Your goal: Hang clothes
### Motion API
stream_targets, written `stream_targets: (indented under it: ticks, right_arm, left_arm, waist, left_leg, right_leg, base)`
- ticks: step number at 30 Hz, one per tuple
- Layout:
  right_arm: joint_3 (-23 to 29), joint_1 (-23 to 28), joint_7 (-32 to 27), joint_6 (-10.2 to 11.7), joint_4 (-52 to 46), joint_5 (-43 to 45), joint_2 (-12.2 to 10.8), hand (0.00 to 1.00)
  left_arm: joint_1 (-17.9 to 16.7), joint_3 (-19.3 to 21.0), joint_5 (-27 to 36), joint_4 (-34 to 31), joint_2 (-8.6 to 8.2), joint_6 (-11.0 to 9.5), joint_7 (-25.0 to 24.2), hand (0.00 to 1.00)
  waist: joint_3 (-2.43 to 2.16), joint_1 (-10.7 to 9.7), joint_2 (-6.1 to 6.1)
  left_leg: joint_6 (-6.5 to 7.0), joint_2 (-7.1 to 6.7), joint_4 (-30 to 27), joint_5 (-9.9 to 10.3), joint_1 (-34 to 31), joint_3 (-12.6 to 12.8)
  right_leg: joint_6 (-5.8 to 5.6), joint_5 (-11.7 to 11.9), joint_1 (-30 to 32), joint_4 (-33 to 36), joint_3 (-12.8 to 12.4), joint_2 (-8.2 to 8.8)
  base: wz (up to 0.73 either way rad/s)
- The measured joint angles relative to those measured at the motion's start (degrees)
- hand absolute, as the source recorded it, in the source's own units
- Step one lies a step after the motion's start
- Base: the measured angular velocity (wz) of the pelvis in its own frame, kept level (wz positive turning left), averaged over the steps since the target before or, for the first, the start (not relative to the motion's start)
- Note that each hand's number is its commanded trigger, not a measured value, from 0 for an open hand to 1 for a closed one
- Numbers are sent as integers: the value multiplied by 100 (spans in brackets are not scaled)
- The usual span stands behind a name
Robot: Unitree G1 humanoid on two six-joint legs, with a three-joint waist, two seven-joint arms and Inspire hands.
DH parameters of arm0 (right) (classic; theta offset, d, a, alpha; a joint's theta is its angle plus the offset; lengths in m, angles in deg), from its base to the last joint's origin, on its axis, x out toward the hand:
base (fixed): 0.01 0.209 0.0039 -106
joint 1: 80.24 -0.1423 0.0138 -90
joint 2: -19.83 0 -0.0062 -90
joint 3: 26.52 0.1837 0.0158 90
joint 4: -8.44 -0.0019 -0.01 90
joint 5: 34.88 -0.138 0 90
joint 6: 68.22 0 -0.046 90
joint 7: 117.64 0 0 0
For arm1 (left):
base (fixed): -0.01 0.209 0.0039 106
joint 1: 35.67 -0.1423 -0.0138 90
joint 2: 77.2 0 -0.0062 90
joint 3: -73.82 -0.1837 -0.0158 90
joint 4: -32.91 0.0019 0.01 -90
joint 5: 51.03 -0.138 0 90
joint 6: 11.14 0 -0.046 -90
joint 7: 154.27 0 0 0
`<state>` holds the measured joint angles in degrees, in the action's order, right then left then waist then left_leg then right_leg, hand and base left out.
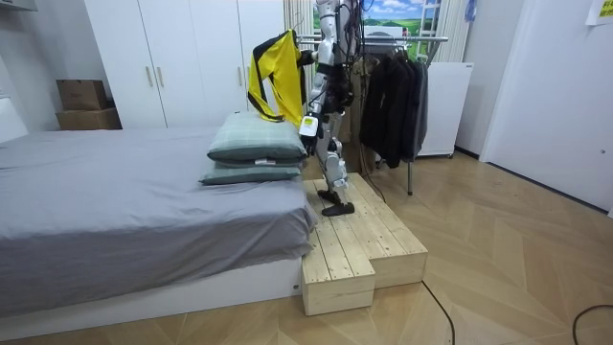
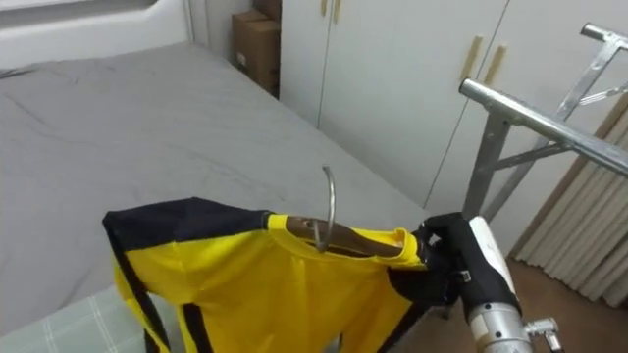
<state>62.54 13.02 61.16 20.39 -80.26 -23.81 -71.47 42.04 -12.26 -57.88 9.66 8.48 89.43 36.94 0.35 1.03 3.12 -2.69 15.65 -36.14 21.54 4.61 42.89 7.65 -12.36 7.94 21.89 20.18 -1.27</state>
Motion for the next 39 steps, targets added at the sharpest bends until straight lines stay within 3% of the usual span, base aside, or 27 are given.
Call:
stream_targets:
  ticks: [1, 2, 3, 4, 5, 6, 7, 8, 10, 13, 18, 22, 26, 28, 30, 34, 39]
  right_arm:
    - [-126, -7, 15, 5, -17, 2, -2, 100]
    - [-175, -5, 16, 7, -25, 2, -2, 100]
    - [-225, 11, 16, 2, -24, 2, -1, 100]
    - [-229, 34, 10, 1, -23, 6, 0, 100]
    - [-230, 36, 0, -1, -20, 18, 0, 100]
    - [-232, 36, -20, -3, -19, 48, -2, 100]
    - [-234, 36, -21, -1, -20, 61, 0, 100]
    - [-235, 36, -18, 0, -20, 72, -1, 100]
    - [-235, 39, -20, 0, -13, 62, 15, 100]
    - [-246, 44, -65, 0, -11, 10, 17, 100]
    - [-229, 43, -262, -12, -11, 68, 13, 100]
    - [-234, 42, -433, -165, -9, 128, -3, 100]
    - [-189, 43, -464, -246, -50, 178, -11, 100]
    - [-213, 43, -471, -294, -70, 326, -37, 100]
    - [-217, 44, -424, -408, -141, 548, -103, 100]
    - [-220, 44, -355, -463, -192, 492, -132, 100]
    - [-188, 44, -359, -463, -221, 398, -130, 100]
  left_arm:
    - [-72, -90, -1, 0, 3, 115, 15, 0]
    - [-92, -89, -3, 0, -7, 179, 15, 0]
    - [-111, -89, -1, 34, -19, 289, 13, 0]
    - [-150, -79, -2, 57, -36, 328, 13, 0]
    - [-164, -77, -7, 58, -38, 335, 14, 0]
    - [-168, -79, -8, 59, -46, 396, 22, 0]
    - [-180, -61, -6, 59, -68, 482, 26, 0]
    - [-207, -58, -5, 59, -88, 504, 28, 0]
    - [-293, 5, -6, 56, -150, 615, 29, 0]
    - [-294, 167, -6, 56, -162, 731, 30, 0]
    - [-292, 272, -9, 70, -254, 843, 204, 0]
    - [-186, 264, -9, 67, -277, 843, 541, 0]
    - [71, 243, -4, 58, -278, 792, 836, 0]
    - [243, 259, -2, 53, -272, 655, 970, 0]
    - [302, 260, -2, 45, -269, 509, 980, 0]
    - [307, 137, -1, 55, -214, 206, 964, 0]
    - [124, 40, 5, 63, -202, 148, 911, 0]
  waist:
    - [-2, 9, -13]
    - [-11, 6, 5]
    - [7, -6, -14]
    - [12, 1, -25]
    - [22, 4, -4]
    - [37, -6, 20]
    - [32, -5, 20]
    - [35, -5, 7]
    - [45, -42, -27]
    - [52, -86, -41]
    - [62, -268, -148]
    - [72, -373, -219]
    - [77, -433, -237]
    - [73, -287, -241]
    - [67, -209, -245]
    - [48, -165, -222]
    - [34, -138, -200]
  left_leg:
    - [44, 191, -719, -276, -231, -325]
    - [45, 263, -1030, -461, -347, -490]
    - [94, 307, -1387, -724, -566, -821]
    - [54, 213, -1362, -727, -695, -1135]
    - [55, 157, -1285, -711, -763, -1285]
    - [53, 29, -1041, -681, -953, -1674]
    - [51, -143, -651, -681, -1114, -2084]
    - [42, -204, -397, -686, -1141, -2259]
    - [-61, -585, 643, -749, -1205, -3053]
    - [-150, -910, 1387, -854, -1281, -3636]
    - [-74, -1125, 1846, -1119, -1388, -3765]
    - [-44, -1152, 1987, -1498, -1234, -3715]
    - [69, -1245, 2084, -1424, -1131, -3616]
    - [128, -1248, 2161, -1343, -992, -3344]
    - [151, -1245, 2172, -1264, -904, -3189]
    - [166, -1244, 2209, -1128, -735, -2929]
    - [154, -1252, 2287, -1103, -658, -2840]
  right_leg:
    - [47, -39, -28, 52, -192, -47]
    - [72, -44, -46, 64, -303, -74]
    - [111, -47, -135, 65, -518, -104]
    - [111, -32, -133, 83, -739, -118]
    - [90, -16, -99, 109, -860, -118]
    - [96, 1, -57, 106, -1077, -129]
    - [128, 43, -14, 68, -1328, -184]
    - [141, 73, -10, 39, -1461, -224]
    - [127, 187, 11, -28, -1965, -371]
    - [123, 261, 53, -33, -2484, -539]
    - [52, 339, 91, -133, -2925, -712]
    - [-39, 353, 16, -291, -3124, -748]
    - [-156, 286, -21, -325, -3246, -677]
    - [-167, 275, -31, -287, -3451, -671]
    - [-146, 271, -43, -257, -3484, -645]
    - [-178, 217, -112, -240, -3622, -665]
    - [-165, 226, -145, -318, -3841, -715]
  base:
    - [-75]
    - [-88]
    - [-92]
    - [-92]
    - [-95]
    - [-92]
    - [-95]
    - [-103]
    - [-114]
    - [-103]
    - [-50]
    - [-25]
    - [-17]
    - [-46]
    - [-40]
    - [-28]
    - [-20]
